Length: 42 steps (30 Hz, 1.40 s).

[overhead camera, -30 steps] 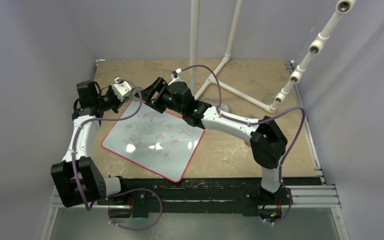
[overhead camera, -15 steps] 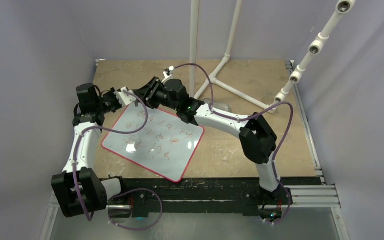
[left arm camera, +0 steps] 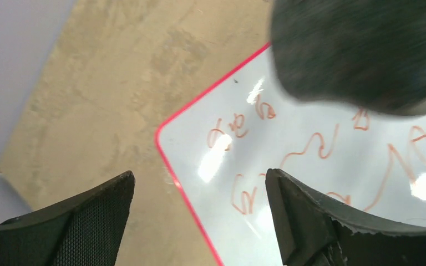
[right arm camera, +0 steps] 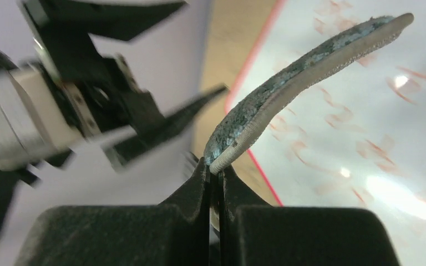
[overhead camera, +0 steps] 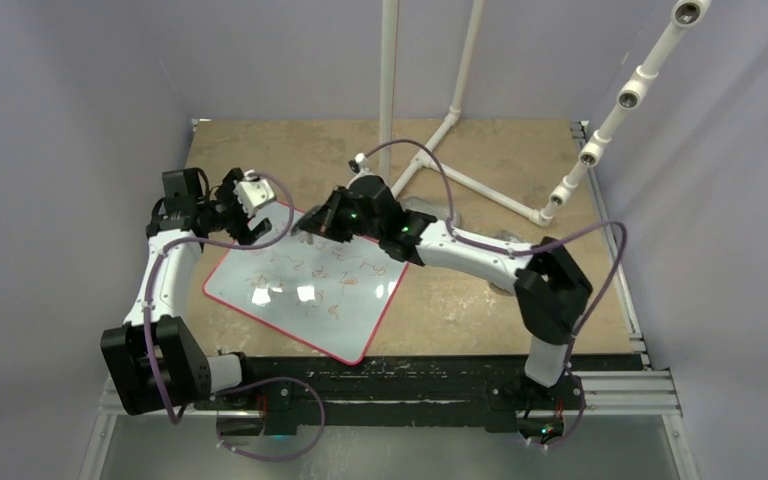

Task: Erase the whiteboard
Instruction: Erase the whiteboard at the whiteboard stand.

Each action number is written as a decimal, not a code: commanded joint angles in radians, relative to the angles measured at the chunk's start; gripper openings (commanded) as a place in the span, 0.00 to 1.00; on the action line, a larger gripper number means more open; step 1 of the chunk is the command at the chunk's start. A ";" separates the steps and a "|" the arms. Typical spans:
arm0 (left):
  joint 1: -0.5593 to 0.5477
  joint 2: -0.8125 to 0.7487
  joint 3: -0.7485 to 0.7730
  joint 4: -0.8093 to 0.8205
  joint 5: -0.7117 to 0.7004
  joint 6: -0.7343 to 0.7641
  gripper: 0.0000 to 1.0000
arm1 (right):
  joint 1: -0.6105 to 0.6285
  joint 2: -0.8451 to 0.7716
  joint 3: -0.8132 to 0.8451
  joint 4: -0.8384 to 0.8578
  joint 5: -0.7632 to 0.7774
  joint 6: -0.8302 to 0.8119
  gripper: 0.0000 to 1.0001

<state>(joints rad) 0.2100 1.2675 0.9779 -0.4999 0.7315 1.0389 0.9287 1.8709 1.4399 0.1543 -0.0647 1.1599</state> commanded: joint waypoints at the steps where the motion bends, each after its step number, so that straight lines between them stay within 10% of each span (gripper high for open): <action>1: 0.009 0.016 0.052 -0.095 0.036 -0.159 0.89 | -0.004 -0.241 -0.131 -0.302 0.030 -0.271 0.00; 9: 0.061 0.198 0.234 -0.157 -0.064 -0.411 0.89 | -0.006 -0.474 -0.168 -0.815 0.153 -0.451 0.00; 16: 0.072 0.264 0.206 -0.052 -0.253 -0.500 0.89 | -0.037 -0.274 -0.088 -0.951 -0.015 -0.578 0.00; 30: 0.071 0.384 0.181 -0.012 -0.410 -0.495 0.86 | -0.153 0.103 -0.012 -0.600 -0.334 -0.568 0.00; 42: 0.071 0.524 0.183 0.026 -0.456 -0.511 0.74 | -0.152 0.188 -0.138 0.055 -0.344 -0.119 0.00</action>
<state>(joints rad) 0.2810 1.7660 1.1629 -0.5182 0.3046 0.5556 0.7723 2.0609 1.3472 -0.0925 -0.4469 0.8337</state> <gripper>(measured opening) 0.767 0.026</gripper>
